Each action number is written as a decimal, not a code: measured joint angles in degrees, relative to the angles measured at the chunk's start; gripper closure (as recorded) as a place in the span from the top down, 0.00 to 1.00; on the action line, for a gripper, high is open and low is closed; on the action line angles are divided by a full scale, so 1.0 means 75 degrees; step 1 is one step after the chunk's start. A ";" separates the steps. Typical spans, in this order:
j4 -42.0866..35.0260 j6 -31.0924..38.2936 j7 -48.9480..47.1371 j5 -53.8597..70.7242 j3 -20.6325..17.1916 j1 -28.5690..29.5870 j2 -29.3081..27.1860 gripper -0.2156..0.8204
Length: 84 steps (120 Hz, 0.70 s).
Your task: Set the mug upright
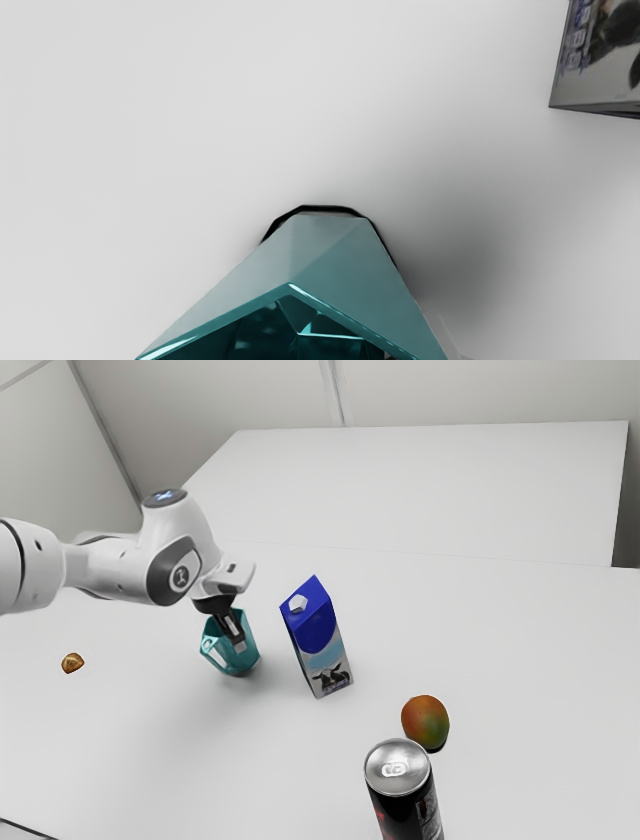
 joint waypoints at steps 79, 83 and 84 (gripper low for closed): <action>0.0108 -0.0064 -0.0784 0.0287 -0.0199 0.0015 -0.0141 0.51; 0.0137 -0.0119 -0.0813 0.0292 -0.0226 0.0021 -0.0218 0.53; 0.0150 -0.0134 -0.0820 0.0293 -0.0230 0.0020 -0.0235 0.54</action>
